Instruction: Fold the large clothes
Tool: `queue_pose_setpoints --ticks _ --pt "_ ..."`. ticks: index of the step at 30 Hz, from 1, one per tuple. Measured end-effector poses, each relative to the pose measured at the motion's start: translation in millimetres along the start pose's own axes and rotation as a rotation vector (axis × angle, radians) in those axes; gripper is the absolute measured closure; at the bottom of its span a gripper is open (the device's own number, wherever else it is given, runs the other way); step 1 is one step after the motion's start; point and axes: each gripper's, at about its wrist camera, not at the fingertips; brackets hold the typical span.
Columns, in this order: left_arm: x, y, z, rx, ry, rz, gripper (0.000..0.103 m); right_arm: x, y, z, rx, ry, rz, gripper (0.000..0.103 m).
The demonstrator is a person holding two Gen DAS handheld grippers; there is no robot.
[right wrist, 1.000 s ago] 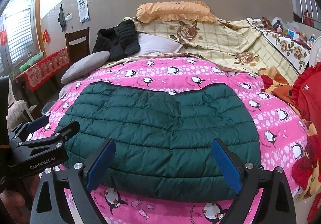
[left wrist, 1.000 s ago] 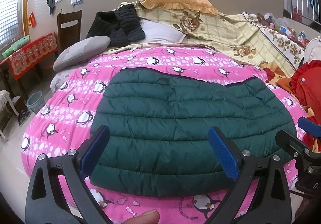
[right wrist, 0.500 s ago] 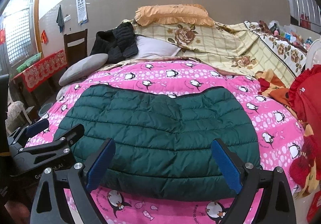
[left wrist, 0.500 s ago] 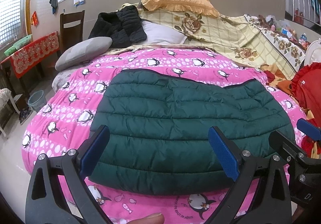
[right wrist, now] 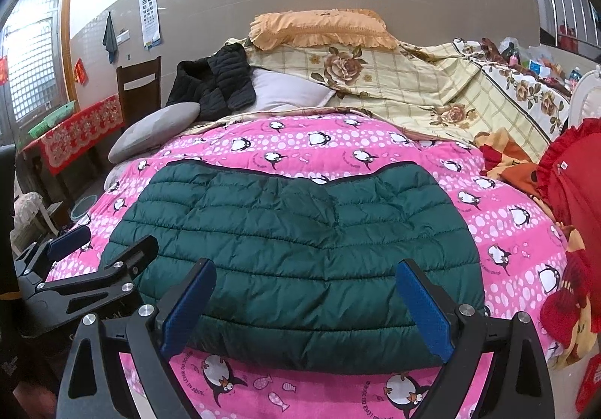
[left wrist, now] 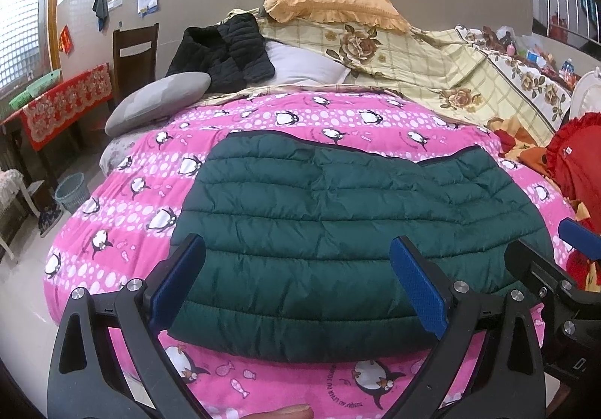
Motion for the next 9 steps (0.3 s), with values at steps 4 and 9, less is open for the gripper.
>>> queue_pose_setpoints --ticks 4,9 --pt "0.9 0.2 -0.7 0.008 -0.006 -0.006 0.004 -0.2 0.7 -0.7 0.002 0.000 0.000 0.008" --pt "4.0 0.6 -0.2 0.009 -0.003 -0.002 0.004 0.0 1.8 -2.4 0.008 -0.006 0.004 0.008"
Point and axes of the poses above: each gripper's, at about its wrist camera, not at the fingertips, and x roughly the way its jaws point, z to its left, y to its underside, and after that the axes turned 8 degrees about z, right-handed
